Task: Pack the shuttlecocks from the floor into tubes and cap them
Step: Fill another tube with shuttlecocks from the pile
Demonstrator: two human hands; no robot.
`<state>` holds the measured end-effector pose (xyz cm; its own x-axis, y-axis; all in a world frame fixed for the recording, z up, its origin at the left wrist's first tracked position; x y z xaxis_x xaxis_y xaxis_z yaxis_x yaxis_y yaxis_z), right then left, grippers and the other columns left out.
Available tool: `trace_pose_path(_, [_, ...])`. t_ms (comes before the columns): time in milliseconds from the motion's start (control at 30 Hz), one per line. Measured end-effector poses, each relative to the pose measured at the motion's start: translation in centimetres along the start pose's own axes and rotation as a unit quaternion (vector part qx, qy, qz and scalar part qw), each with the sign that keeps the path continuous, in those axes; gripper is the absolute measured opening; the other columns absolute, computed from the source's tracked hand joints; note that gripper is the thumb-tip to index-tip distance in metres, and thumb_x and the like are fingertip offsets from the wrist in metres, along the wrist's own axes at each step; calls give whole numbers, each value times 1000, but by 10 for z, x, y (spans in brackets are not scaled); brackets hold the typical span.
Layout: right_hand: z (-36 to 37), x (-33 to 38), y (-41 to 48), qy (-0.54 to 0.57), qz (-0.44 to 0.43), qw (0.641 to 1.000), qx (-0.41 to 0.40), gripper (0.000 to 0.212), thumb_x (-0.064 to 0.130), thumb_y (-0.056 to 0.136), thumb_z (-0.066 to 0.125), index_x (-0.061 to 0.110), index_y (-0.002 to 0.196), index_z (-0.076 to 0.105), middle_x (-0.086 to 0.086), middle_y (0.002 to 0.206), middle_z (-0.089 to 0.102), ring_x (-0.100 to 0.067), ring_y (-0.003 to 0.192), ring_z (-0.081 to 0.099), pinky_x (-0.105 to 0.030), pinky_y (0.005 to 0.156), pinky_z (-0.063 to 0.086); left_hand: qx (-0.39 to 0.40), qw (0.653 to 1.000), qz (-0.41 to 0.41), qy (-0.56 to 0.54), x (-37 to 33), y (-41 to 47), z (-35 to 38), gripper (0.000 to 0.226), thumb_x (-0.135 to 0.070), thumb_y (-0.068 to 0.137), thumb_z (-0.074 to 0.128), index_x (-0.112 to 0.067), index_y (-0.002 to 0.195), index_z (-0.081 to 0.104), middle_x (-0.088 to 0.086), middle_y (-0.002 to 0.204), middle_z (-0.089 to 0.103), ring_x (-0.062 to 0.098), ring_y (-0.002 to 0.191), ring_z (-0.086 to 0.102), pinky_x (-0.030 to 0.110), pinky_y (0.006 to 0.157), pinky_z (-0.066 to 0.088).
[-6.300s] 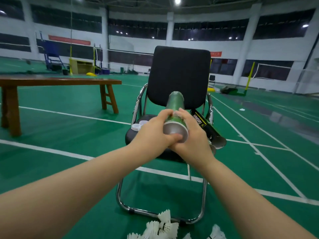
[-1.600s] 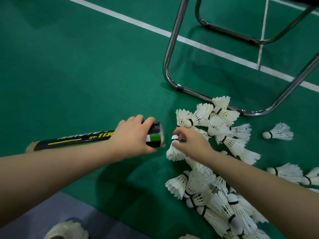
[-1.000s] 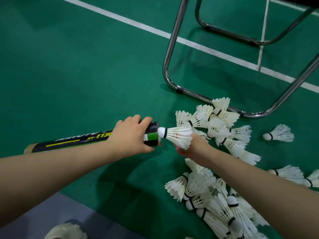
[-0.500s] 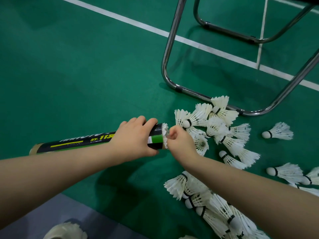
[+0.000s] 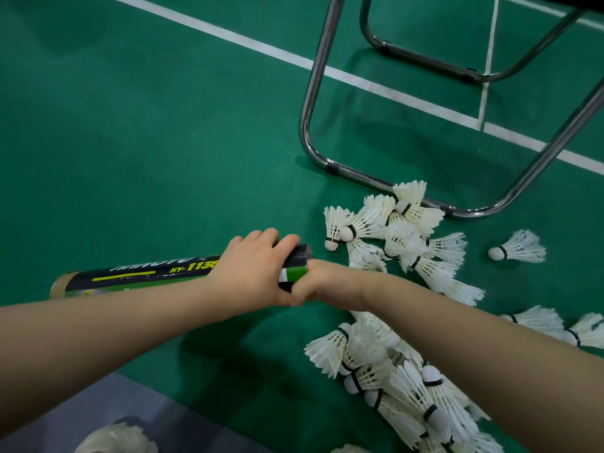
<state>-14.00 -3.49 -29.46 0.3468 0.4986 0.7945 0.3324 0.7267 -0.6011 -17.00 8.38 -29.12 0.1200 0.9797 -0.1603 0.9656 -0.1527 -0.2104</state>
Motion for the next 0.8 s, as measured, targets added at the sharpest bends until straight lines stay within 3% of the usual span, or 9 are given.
trace_pose_path(100, [-29, 4, 2, 87, -53, 973, -208, 4, 7, 78, 57, 4, 74, 57, -15, 76, 54, -21, 70, 48, -28, 63, 40, -10, 999, -25, -34, 5, 11, -7, 77, -64, 64, 63, -28, 127, 38, 1, 105, 49, 25, 101, 50, 37, 82, 41])
trace_pose_path(133, [-46, 2, 0, 69, -47, 948, -307, 14, 7, 84, 51, 5, 74, 60, -16, 78, 60, -21, 70, 53, -26, 65, 45, -12, 998, -36, -44, 7, 14, -9, 77, -63, 63, 65, -27, 126, 39, 1, 104, 49, 26, 101, 50, 37, 82, 41])
trace_pose_path(200, [-83, -8, -7, -85, 3, 891, -447, 20, 14, 89, 46, 10, 83, 64, -7, 88, 67, -15, 73, 57, -32, 70, 49, -13, 997, -55, -49, 12, 17, -12, 78, -62, 63, 67, -26, 126, 39, 2, 104, 48, 26, 101, 50, 37, 83, 41])
trace_pose_path(233, [-100, -14, -11, -186, 35, 864, -468, 21, 16, 89, 45, 13, 95, 65, -3, 98, 68, -15, 78, 58, -32, 72, 48, -11, 997, -60, -47, 13, 18, -12, 78, -62, 63, 67, -27, 126, 38, 2, 105, 48, 25, 101, 49, 37, 83, 42])
trace_pose_path(400, [-129, -35, 0, -437, 77, 793, -418, 62, 10, 84, 47, 15, 143, 31, -9, 136, 48, -27, 126, 41, -41, 105, 32, 10, 998, -45, -31, 7, 12, -4, 78, -64, 64, 66, -27, 127, 37, 0, 105, 47, 24, 100, 49, 36, 82, 41])
trace_pose_path(533, [-125, -34, 22, -474, 97, 810, -331, 68, 20, 89, 44, 20, 149, 13, -5, 154, 25, -18, 145, 11, -46, 117, 1, 9, 999, -45, -27, 8, 8, -4, 78, -63, 65, 65, -28, 128, 36, 0, 107, 47, 23, 101, 48, 36, 84, 39])
trace_pose_path(600, [-123, -32, 32, -484, 107, 809, -317, 58, 26, 89, 43, 20, 145, 27, -6, 144, 42, -20, 139, 26, -49, 116, -2, 2, 998, -47, -33, 10, 8, -6, 77, -62, 65, 65, -28, 128, 36, 0, 106, 46, 23, 101, 47, 36, 83, 38])
trace_pose_path(667, [-119, -27, 36, -505, 108, 791, -329, 38, 32, 90, 43, 20, 124, 53, -4, 109, 64, -23, 116, 50, -51, 114, 2, -5, 998, -49, -38, 11, 8, -8, 76, -62, 65, 65, -28, 127, 37, -1, 105, 46, 23, 100, 47, 35, 81, 37])
trace_pose_path(800, [-110, -24, 36, -468, 64, 803, -363, 27, 34, 94, 45, 15, 87, 62, -2, 79, 63, -21, 86, 56, -46, 110, 14, -7, 998, -51, -46, 14, 10, -11, 76, -62, 65, 65, -28, 127, 36, -1, 104, 46, 23, 100, 47, 35, 81, 37])
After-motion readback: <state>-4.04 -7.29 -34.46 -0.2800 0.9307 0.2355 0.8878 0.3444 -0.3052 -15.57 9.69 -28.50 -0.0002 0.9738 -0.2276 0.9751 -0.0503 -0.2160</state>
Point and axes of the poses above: each hand's wrist, its own y-axis towards the middle knuckle, its own z-axis out of the palm, x = y × z, the point moved 2 cm from there along y, towards the middle knuckle
